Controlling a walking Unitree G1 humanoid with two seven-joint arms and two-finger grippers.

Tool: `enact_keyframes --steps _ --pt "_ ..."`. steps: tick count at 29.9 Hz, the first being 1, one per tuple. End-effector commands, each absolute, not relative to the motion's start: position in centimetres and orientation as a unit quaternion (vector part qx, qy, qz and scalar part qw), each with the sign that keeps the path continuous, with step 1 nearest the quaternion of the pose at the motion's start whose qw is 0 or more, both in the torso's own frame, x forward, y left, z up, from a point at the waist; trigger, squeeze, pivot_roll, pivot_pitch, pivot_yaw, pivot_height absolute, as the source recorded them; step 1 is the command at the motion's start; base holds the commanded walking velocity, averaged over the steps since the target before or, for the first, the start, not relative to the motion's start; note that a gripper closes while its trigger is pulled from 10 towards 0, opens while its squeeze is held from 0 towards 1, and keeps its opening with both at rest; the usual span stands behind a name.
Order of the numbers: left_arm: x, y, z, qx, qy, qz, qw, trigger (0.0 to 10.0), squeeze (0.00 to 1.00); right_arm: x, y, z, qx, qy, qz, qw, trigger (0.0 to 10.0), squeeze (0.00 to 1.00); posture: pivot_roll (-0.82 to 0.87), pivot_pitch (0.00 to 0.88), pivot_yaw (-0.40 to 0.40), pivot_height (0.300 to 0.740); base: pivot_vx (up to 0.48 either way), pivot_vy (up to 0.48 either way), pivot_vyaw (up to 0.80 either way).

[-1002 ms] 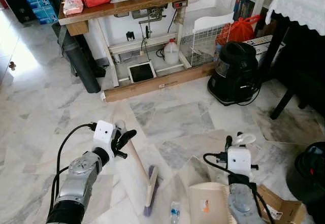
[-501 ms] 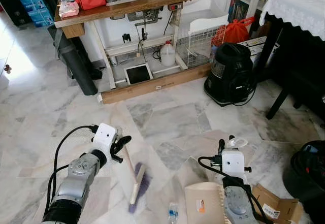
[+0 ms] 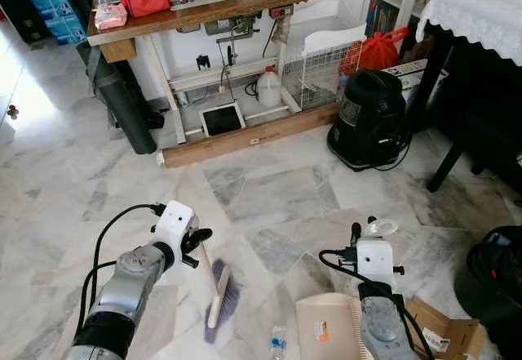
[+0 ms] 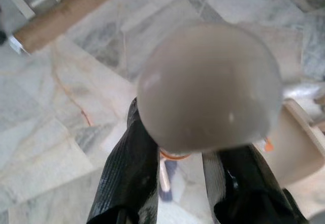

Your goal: Sweep floor

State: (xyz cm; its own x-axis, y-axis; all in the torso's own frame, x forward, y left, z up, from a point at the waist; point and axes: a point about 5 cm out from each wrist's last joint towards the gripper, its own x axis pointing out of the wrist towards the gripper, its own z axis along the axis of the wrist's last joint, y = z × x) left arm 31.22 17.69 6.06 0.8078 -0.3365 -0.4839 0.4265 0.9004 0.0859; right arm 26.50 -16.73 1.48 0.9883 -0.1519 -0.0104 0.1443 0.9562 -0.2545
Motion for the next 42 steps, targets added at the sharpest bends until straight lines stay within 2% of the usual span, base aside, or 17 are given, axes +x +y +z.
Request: enact_keyframes --steps 1,12,22,34,42 --pt "29.3 17.9 3.2 0.054 0.335 -0.219 0.915 10.0 0.00 25.2 -16.4 -0.5 -0.121 0.076 -0.065 0.988 10.0 0.00 -0.02 0.066 0.109 0.740 0.000 0.000 0.00" --pt "29.5 18.2 4.6 -0.025 0.369 -0.222 0.902 10.0 0.00 25.7 -16.6 -0.3 -0.120 0.077 -0.070 0.987 10.0 0.00 -0.01 0.058 0.112 0.740 0.000 0.000 0.00" --pt "28.3 18.2 4.0 -0.040 0.423 -0.231 0.875 10.0 0.00 26.2 -16.9 0.0 -0.118 0.075 -0.078 0.987 10.0 0.00 -0.01 0.046 0.120 0.740 0.000 0.000 0.00" --pt "28.9 17.4 5.9 -0.131 0.409 -0.232 0.873 10.0 0.00 26.5 -17.7 0.3 -0.103 0.075 -0.105 0.986 10.0 0.00 -0.01 0.041 0.129 0.740 0.000 0.000 0.00" --pt "29.4 16.8 6.4 -0.161 0.397 -0.233 0.873 10.0 0.00 26.8 -18.2 0.6 -0.076 0.069 -0.126 0.987 10.0 0.00 -0.02 0.038 0.135 0.740 0.000 0.000 0.00"
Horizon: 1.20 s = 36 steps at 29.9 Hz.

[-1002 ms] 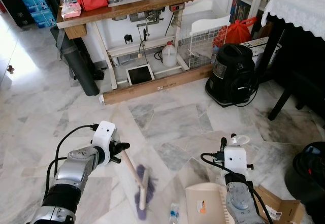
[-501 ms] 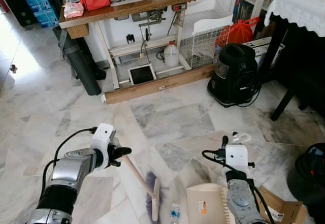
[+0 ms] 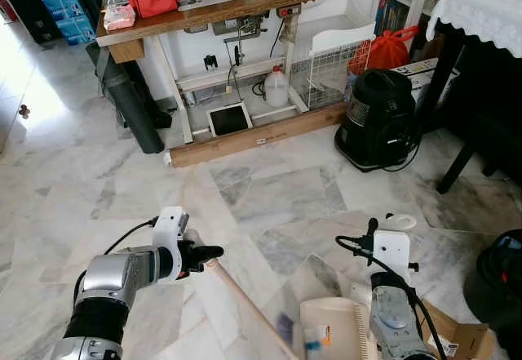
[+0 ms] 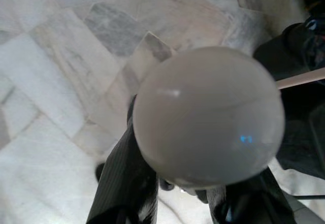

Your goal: Sweep floor

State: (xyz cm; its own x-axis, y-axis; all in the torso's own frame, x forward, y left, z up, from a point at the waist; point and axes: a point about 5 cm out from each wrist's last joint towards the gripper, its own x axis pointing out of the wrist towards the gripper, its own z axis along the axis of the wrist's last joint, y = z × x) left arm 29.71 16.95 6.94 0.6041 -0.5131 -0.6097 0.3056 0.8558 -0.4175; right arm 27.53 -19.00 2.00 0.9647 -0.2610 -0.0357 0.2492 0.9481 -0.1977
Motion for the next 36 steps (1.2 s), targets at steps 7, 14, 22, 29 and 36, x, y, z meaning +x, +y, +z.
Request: enact_keyframes --steps 7,14,22,29,36 --pt "29.7 16.5 6.7 -0.166 0.383 -0.230 0.879 10.0 0.00 27.3 -18.5 1.2 -0.035 0.060 -0.144 0.987 10.0 0.00 -0.02 0.038 0.128 0.740 0.000 0.000 0.00" --pt "31.7 17.4 8.7 -0.164 0.294 -0.193 0.922 10.0 0.00 28.2 -19.0 2.2 0.007 0.039 -0.160 0.986 10.0 0.00 -0.01 0.026 0.122 0.740 0.000 0.000 0.00" --pt "33.9 19.0 12.5 -0.181 0.155 -0.141 0.961 10.0 0.00 29.3 -19.3 3.6 0.037 0.010 -0.168 0.985 10.0 0.00 -0.01 0.007 0.116 0.740 0.000 0.000 0.00" --pt "34.7 19.5 14.4 -0.191 0.093 -0.125 0.969 10.0 0.00 29.6 -19.4 3.8 0.053 0.005 -0.168 0.984 10.0 0.00 -0.01 0.000 0.115 0.740 0.000 0.000 0.00" --pt "35.4 20.3 16.5 -0.170 -0.001 -0.080 0.982 10.0 0.00 29.8 -19.7 4.0 0.100 0.002 -0.182 0.978 10.0 0.00 -0.01 0.000 0.113 0.740 0.000 0.000 0.00"
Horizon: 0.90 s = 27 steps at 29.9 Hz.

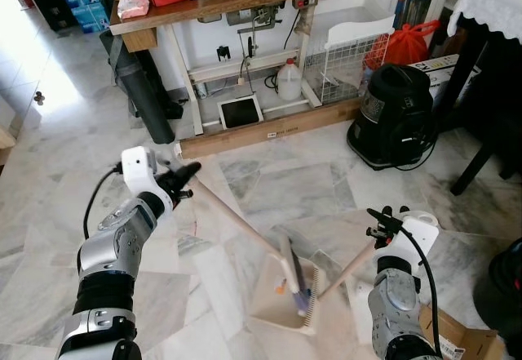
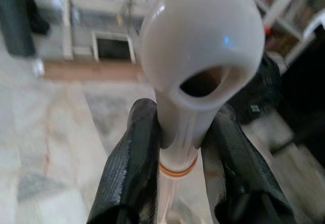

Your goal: Sweep floor

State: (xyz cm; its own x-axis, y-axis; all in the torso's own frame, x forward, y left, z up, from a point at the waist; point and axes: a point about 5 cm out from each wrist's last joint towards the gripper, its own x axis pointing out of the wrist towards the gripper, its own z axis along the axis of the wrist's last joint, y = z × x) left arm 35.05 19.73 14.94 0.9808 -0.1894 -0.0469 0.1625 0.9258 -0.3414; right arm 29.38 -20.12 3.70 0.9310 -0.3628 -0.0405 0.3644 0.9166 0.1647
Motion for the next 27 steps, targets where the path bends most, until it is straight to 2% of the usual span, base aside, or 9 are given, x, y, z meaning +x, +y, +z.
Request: enact_keyframes --steps 1,3,7,10,19,23,27 --pt "35.4 20.3 16.8 -0.164 -0.016 -0.076 0.983 10.0 0.00 29.8 -19.8 4.0 0.102 0.001 -0.182 0.978 10.0 0.00 -0.01 0.000 0.113 0.740 0.000 0.000 0.00" --pt "35.5 20.5 17.4 -0.155 -0.044 -0.057 0.985 10.0 0.00 29.9 -19.9 4.1 0.111 -0.002 -0.185 0.977 10.0 0.00 -0.01 0.000 0.110 0.740 0.000 0.000 0.00" --pt "35.2 20.1 18.1 -0.027 -0.102 -0.036 0.994 10.0 0.00 30.0 -20.4 4.4 0.119 -0.009 -0.188 0.975 10.0 0.00 -0.02 0.000 0.100 0.740 0.000 0.000 0.00" --pt "35.0 19.6 18.0 0.002 -0.116 -0.038 0.992 10.0 0.00 30.2 -20.5 4.8 0.125 -0.021 -0.180 0.975 10.0 0.00 -0.02 0.000 0.094 0.740 0.000 0.000 0.00" --pt "34.7 18.9 16.5 0.047 -0.119 -0.048 0.991 10.0 0.00 30.5 -20.6 5.7 0.139 -0.048 -0.174 0.974 10.0 0.00 -0.04 0.000 0.080 0.740 0.000 0.000 0.00" --pt "34.0 18.2 14.3 0.077 -0.093 -0.067 0.990 10.0 0.00 30.4 -20.6 6.3 0.147 -0.069 -0.170 0.972 10.0 0.00 -0.06 0.000 0.080 0.740 0.000 0.000 0.00" --pt "33.6 17.7 13.4 0.068 -0.087 -0.071 0.991 10.0 0.00 30.1 -20.8 6.3 0.143 -0.075 -0.167 0.973 10.0 0.00 -0.07 0.000 0.074 0.740 0.000 0.000 0.00"
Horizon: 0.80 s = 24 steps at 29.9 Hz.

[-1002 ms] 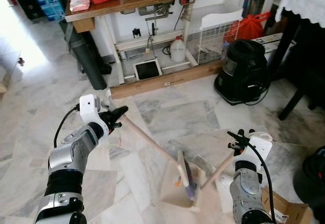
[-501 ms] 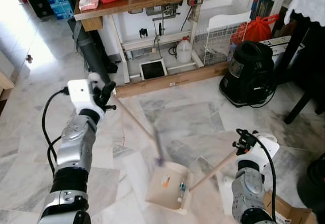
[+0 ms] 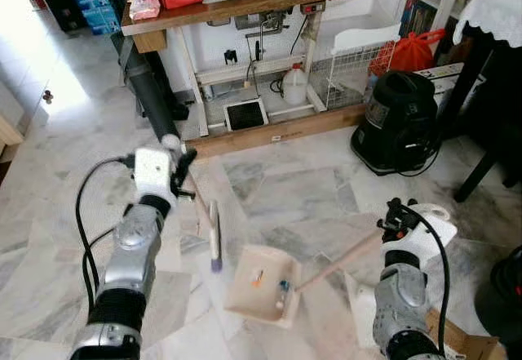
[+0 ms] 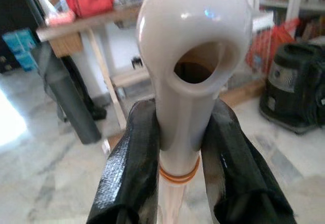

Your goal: Sweep floor

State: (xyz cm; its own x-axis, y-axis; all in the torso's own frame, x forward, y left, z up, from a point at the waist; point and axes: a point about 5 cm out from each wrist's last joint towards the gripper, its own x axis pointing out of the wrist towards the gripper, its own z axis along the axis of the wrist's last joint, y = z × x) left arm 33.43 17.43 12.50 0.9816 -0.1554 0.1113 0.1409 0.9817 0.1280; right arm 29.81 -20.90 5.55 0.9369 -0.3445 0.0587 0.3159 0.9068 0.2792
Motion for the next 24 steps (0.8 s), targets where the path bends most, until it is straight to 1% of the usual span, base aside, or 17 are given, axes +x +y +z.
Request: enact_keyframes --steps 1,6,9,14,19,24 --pt "33.5 17.4 13.2 0.065 -0.087 -0.074 0.991 10.0 0.00 29.9 -21.0 6.4 0.137 -0.077 -0.168 0.973 10.0 0.00 -0.07 0.000 0.071 0.740 0.000 0.000 0.00" --pt "33.3 16.8 12.9 0.063 -0.087 -0.086 0.990 10.0 0.00 29.6 -21.6 6.7 0.120 -0.086 -0.170 0.974 10.0 0.00 -0.09 0.000 0.064 0.740 0.000 0.000 0.00" --pt "33.5 16.0 12.9 0.054 -0.091 -0.090 0.990 10.0 0.00 29.5 -22.2 7.3 0.118 -0.097 -0.172 0.973 10.0 0.00 -0.09 0.000 0.049 0.740 0.000 0.000 0.80" --pt "33.6 15.3 13.0 0.052 -0.098 -0.093 0.989 10.0 0.00 29.6 -22.2 7.7 0.115 -0.100 -0.169 0.974 10.0 0.00 -0.08 0.000 0.037 0.740 0.000 0.000 0.80" --pt "33.7 15.2 13.1 0.052 -0.100 -0.090 0.990 10.0 0.00 29.8 -22.1 7.9 0.117 -0.100 -0.166 0.974 10.0 0.00 -0.08 0.000 0.033 0.740 0.000 0.000 0.80" --pt "33.7 16.1 13.1 0.057 -0.097 -0.080 0.990 10.0 0.00 30.1 -21.9 8.5 0.121 -0.107 -0.165 0.973 10.0 0.00 -0.08 0.000 0.039 0.740 0.000 0.000 0.80"
